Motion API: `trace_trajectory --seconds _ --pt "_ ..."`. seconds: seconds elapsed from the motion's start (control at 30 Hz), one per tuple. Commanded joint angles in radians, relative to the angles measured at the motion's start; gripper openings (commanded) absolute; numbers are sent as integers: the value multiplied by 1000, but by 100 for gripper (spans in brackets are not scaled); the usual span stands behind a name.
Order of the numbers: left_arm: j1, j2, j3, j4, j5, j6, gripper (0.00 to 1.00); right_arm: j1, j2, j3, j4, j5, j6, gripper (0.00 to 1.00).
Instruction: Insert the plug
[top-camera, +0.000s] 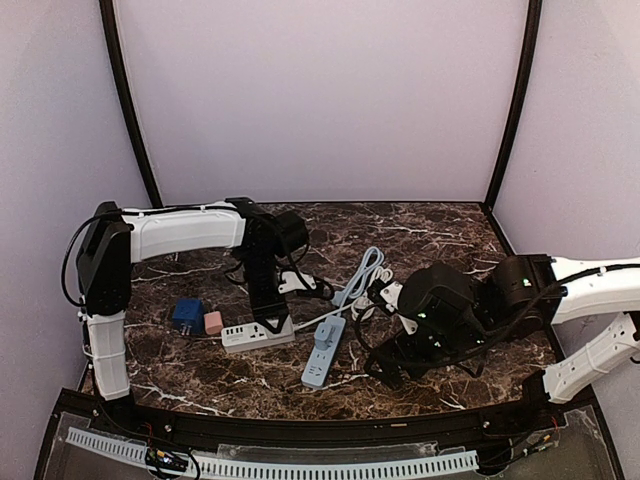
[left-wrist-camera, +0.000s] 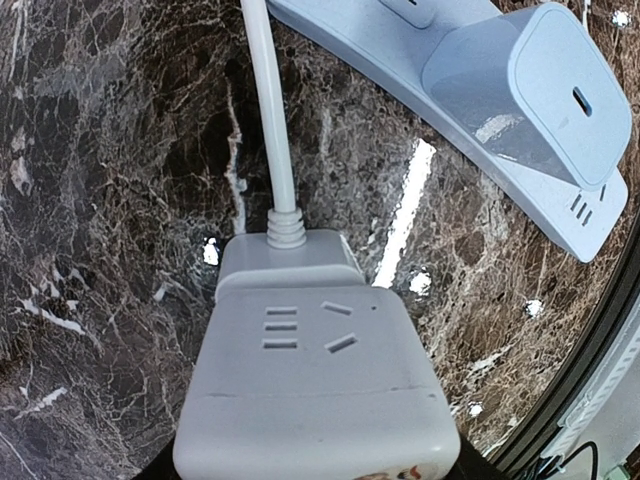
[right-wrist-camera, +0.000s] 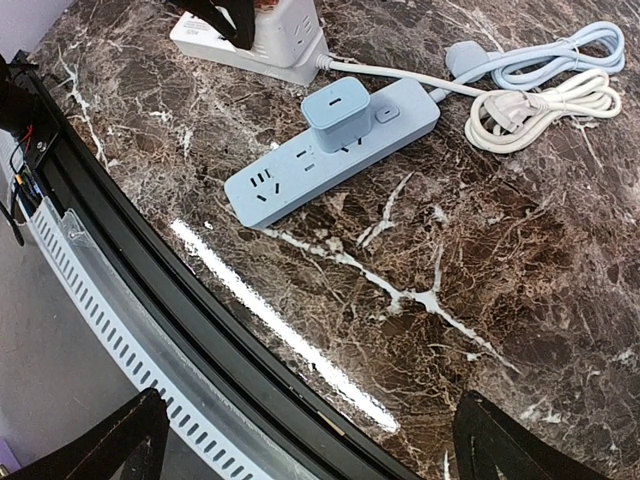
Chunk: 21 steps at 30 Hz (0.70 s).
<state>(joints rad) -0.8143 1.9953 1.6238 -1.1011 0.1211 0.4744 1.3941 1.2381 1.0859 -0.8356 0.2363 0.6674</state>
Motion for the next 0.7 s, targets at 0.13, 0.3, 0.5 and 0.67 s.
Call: trace_trajectory --seconds 0.13,0.3,0.5,0.67 --pt "-13 20 -52 46 -9 -18 1 13 -15 -20 9 8 11 99" --pt "-13 32 -46 44 -34 -25 1 14 -13 -20 9 9 10 98" --pt "-15 41 -48 57 -56 -40 1 13 -8 -25 9 11 10 99" --pt "-21 67 -35 48 -60 -28 1 14 -8 -29 11 12 10 99"
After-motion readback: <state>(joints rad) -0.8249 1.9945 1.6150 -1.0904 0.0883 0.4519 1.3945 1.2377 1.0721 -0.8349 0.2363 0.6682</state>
